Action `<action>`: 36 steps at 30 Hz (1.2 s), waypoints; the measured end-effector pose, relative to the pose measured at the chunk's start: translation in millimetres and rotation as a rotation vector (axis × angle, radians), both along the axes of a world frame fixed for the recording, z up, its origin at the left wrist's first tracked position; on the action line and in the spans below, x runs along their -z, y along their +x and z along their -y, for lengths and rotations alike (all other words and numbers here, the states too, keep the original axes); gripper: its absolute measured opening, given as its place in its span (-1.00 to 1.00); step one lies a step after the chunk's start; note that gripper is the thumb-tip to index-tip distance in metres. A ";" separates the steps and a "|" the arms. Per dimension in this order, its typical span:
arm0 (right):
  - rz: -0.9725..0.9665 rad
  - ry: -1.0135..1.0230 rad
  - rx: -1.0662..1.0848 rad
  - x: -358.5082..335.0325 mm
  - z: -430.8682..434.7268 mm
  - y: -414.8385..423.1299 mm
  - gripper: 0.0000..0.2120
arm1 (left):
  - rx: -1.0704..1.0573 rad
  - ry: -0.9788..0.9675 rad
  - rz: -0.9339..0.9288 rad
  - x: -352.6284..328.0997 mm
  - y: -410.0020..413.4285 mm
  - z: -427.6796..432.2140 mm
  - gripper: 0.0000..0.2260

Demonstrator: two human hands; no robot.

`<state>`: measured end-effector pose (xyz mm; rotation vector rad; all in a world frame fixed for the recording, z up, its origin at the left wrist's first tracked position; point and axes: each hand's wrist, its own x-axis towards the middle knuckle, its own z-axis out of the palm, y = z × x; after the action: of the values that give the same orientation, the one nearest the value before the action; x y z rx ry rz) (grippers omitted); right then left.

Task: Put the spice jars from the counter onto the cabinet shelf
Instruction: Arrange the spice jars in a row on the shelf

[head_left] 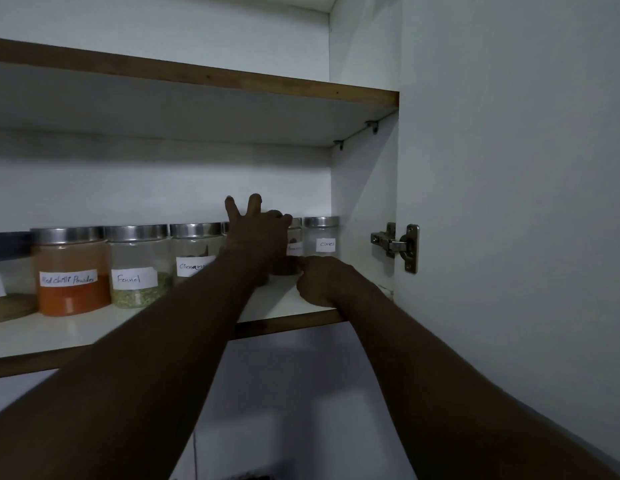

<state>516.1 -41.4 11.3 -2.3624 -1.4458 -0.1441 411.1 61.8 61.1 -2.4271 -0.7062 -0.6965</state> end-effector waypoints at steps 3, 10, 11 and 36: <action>-0.001 0.005 -0.010 2.1 -4.8 6.8 -0.52 | 0.005 -0.007 -0.010 0.5 1.4 -3.3 -0.28; 0.054 0.035 0.067 4.2 -17.4 10.8 -0.61 | 0.059 0.003 -0.022 0.1 -3.3 -17.7 -0.29; 0.060 0.040 0.041 5.1 -16.6 12.1 -0.61 | 0.064 0.008 -0.018 0.6 -2.5 -18.7 -0.29; 0.266 0.098 -0.053 -6.6 -21.9 -36.6 -0.55 | 0.053 -0.446 0.363 50.5 -63.5 -8.4 -0.69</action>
<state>479.5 -19.5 17.9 -2.2900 -1.5781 -0.5207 347.6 70.2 10.7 -2.7561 -1.0343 -1.1198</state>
